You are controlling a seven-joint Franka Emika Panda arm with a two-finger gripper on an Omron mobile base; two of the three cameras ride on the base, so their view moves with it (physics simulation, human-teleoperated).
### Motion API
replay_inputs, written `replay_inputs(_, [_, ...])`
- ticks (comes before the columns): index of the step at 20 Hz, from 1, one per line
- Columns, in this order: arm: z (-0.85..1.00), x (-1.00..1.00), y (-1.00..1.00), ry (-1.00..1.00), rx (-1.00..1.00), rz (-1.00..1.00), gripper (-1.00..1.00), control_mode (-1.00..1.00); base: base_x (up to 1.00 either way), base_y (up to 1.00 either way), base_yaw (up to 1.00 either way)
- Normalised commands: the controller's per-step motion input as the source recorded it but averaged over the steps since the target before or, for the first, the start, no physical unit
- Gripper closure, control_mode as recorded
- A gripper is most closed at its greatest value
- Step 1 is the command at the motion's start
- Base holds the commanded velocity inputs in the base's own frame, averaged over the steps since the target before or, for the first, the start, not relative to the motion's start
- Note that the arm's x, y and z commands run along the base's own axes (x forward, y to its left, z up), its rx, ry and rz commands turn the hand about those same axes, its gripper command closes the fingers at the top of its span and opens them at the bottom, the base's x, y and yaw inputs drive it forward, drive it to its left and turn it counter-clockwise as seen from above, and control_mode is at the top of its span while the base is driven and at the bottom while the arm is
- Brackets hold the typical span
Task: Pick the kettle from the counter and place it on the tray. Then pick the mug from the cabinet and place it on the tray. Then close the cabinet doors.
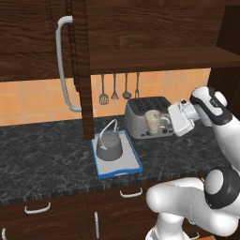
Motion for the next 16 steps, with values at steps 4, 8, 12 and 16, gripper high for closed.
replay_inputs(4, [-0.48, 0.00, 0.04, 0.03, 0.00, 0.00, 1.00, -1.00, 0.00, 0.00, 0.00])
replay_inputs(8, [-0.49, -0.04, 0.08, 0.03, 0.00, 0.00, 1.00, -1.00, 0.00, 0.00, 0.00])
replay_inputs(12, [-0.47, -0.13, 0.23, 0.03, 0.00, 0.00, 1.00, -1.00, 0.00, 0.00, 0.00])
replay_inputs(16, [-0.38, -0.11, 0.35, 0.09, 0.00, 0.00, 1.00, -1.00, 0.00, 0.00, 0.00])
